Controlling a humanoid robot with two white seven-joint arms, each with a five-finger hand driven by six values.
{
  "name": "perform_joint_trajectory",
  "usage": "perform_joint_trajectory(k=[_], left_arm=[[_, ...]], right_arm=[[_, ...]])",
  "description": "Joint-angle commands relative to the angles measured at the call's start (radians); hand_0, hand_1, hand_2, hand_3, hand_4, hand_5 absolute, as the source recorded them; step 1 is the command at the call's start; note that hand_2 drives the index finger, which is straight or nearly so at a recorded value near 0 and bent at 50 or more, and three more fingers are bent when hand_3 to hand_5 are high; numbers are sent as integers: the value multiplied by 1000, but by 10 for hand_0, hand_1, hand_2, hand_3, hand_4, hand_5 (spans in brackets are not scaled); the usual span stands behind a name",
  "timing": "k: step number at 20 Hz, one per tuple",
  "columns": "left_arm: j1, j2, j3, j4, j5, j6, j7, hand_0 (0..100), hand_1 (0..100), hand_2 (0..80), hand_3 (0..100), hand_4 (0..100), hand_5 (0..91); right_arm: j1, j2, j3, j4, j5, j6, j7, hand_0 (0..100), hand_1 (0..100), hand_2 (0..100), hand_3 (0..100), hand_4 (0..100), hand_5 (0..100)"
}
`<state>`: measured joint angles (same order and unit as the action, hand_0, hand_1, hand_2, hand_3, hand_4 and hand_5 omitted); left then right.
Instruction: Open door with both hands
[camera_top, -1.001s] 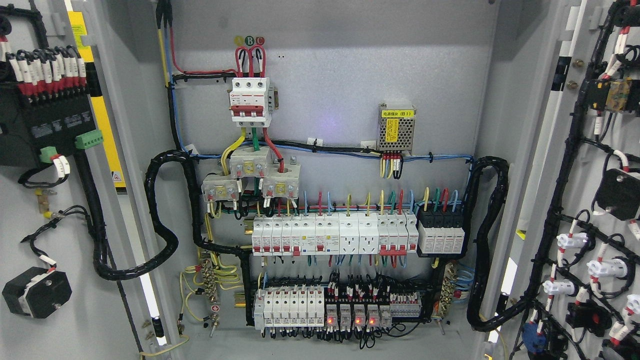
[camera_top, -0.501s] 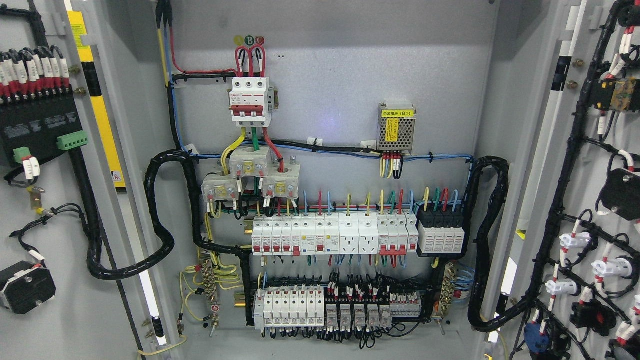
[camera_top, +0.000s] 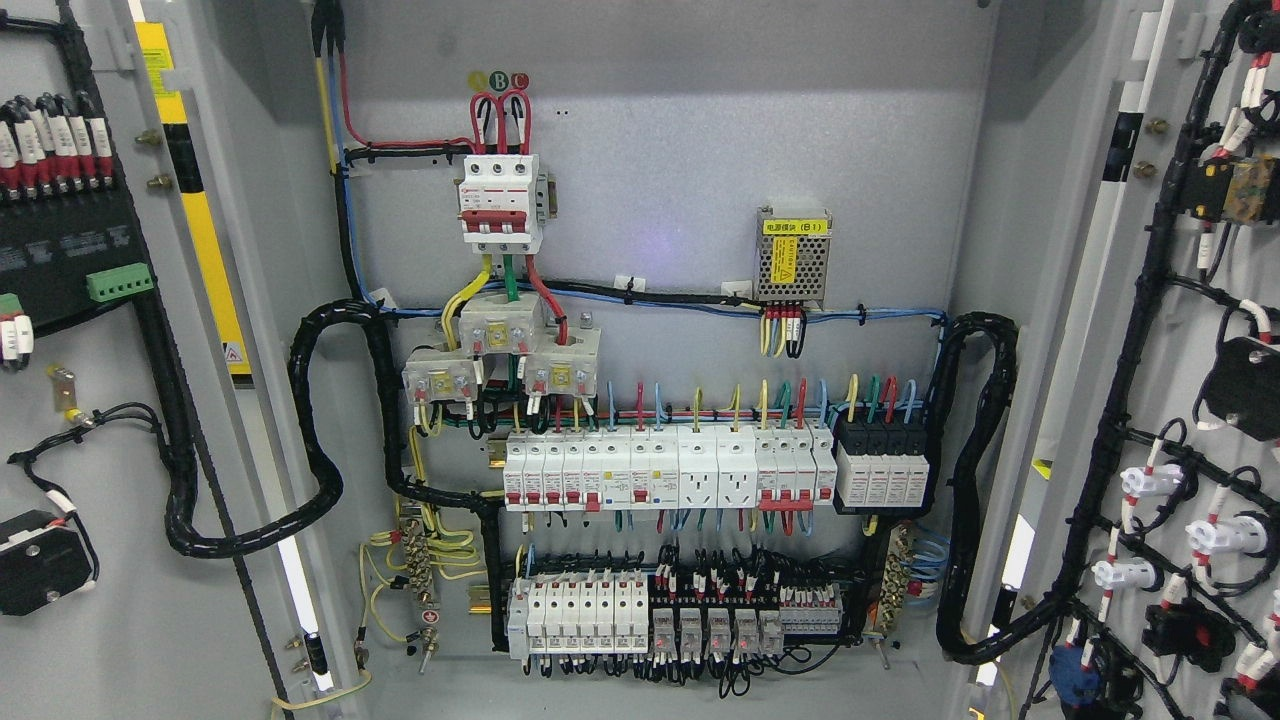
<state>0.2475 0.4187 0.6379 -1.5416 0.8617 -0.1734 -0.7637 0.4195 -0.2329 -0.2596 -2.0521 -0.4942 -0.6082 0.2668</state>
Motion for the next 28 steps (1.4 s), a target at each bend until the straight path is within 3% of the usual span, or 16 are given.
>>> perform_joint_trajectory(k=[1,13,21,28], left_arm=[[-16,61,9,80,10,0,3,120,556,0,0,0,0],[-13,42,-6,23,8,-2,4,120,556,0,0,0,0],[7,5,-105,-124,-1,-2,7,120,556,0,0,0,0],[18,-73,-244,-244,-96,-6,15,120,556,0,0,0,0]], right_arm=[[-2,0,-9,7,0,-4,-1,0,500,40,0,0,0],[10,6,-75,6,0,-7,-1,0,500,40,0,0,0],[21,6,-105,4,-1,-10,-1,0,500,40,0,0,0],[24,-2,-83,-16,0,-11,-4,0,500,40,0,0,0]])
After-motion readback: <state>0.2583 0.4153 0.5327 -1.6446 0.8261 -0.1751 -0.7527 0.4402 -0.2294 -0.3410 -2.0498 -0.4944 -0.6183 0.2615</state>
